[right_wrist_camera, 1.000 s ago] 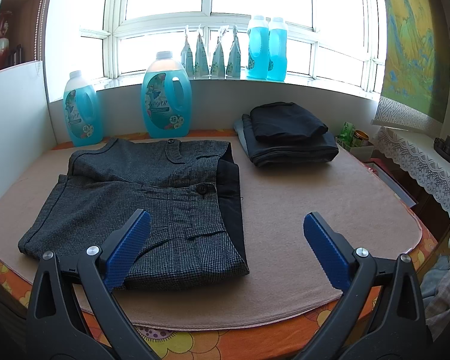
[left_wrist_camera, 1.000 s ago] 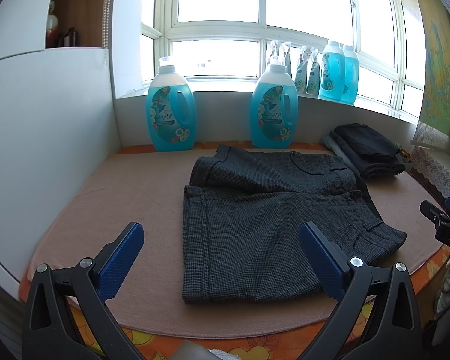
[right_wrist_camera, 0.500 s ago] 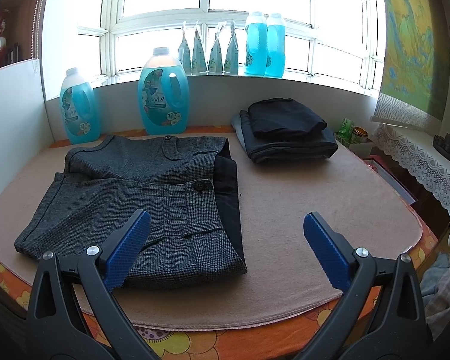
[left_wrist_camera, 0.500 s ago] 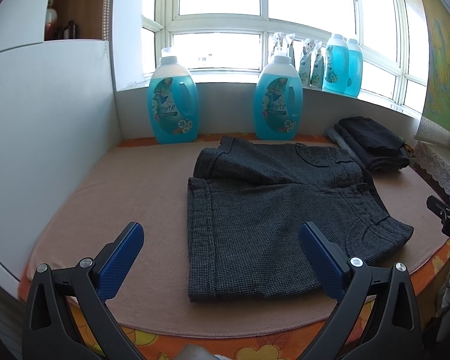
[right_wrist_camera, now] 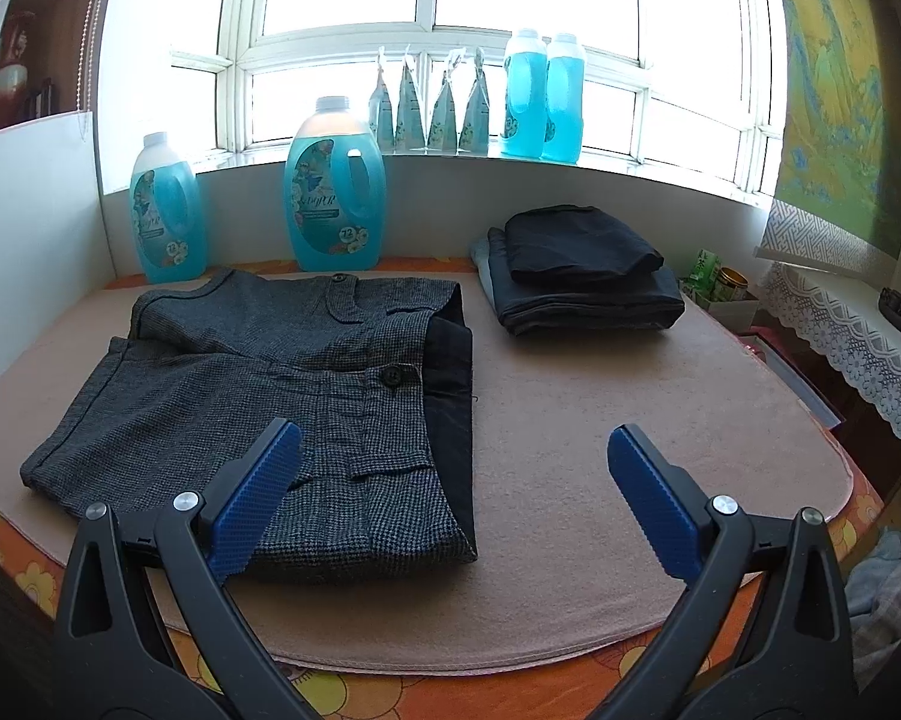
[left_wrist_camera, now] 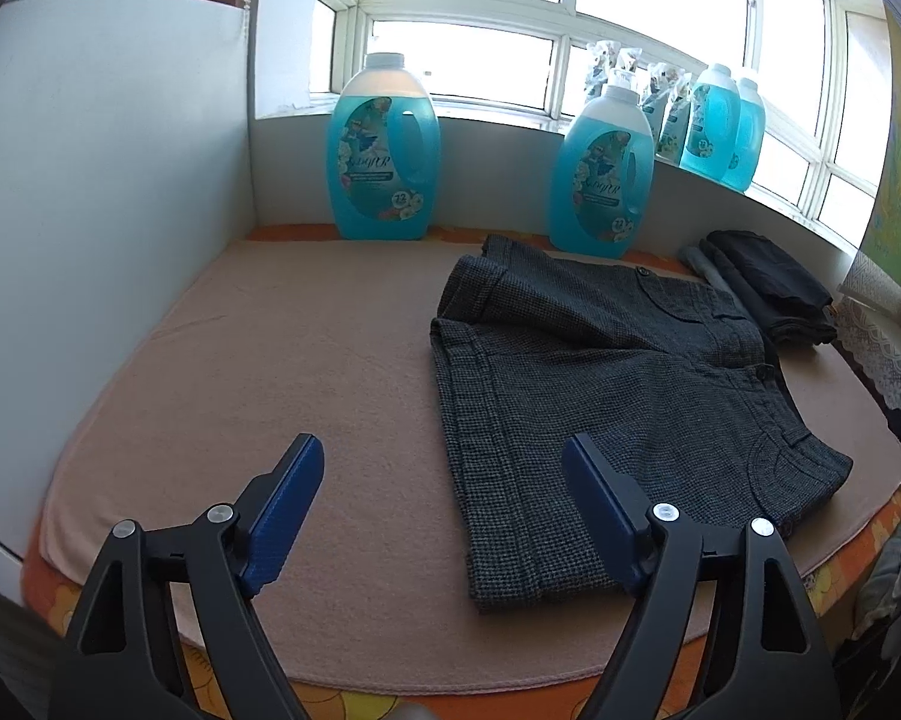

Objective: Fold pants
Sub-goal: 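Lower both grippers to the pants leg hem and close on it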

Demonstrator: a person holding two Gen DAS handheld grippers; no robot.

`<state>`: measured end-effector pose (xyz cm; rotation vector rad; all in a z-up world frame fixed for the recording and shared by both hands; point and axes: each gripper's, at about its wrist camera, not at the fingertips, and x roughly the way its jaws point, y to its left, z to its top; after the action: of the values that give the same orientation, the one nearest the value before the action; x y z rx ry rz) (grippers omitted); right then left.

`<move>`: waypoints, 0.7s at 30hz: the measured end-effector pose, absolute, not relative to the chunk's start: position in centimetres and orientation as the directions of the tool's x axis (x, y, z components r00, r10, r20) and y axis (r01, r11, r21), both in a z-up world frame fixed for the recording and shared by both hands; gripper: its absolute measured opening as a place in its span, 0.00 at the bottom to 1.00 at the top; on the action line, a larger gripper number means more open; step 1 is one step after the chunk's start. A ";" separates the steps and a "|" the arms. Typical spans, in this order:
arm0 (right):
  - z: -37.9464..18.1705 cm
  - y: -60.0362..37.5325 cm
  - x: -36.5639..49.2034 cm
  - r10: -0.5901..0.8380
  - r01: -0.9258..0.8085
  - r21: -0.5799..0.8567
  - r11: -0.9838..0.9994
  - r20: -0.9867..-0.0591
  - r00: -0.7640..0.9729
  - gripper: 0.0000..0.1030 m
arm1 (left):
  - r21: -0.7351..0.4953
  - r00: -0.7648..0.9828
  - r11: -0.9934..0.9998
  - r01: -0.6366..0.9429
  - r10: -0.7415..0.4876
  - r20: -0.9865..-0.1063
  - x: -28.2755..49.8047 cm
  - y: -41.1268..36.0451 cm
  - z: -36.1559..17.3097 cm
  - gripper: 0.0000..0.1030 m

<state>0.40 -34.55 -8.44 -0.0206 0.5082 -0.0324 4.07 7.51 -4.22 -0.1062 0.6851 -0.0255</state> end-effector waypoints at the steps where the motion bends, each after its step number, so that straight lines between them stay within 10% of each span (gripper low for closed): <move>1: -8.7 -34.6 0.5 -0.019 0.009 -0.023 1.000 -0.496 0.868 1.00 | -0.115 0.764 0.993 -0.008 -0.068 -0.642 4.2 7.7 -4.6 0.75; 21: -13.6 -33.9 1.3 0.136 -0.200 -0.030 0.979 -0.630 0.764 0.94 | -0.191 0.589 0.968 0.162 -0.250 -0.769 2.9 4.7 -10.7 0.55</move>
<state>1.26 -33.90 -13.61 -0.0976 0.6770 0.1829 2.87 4.74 -10.71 -0.1042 0.9108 -0.2401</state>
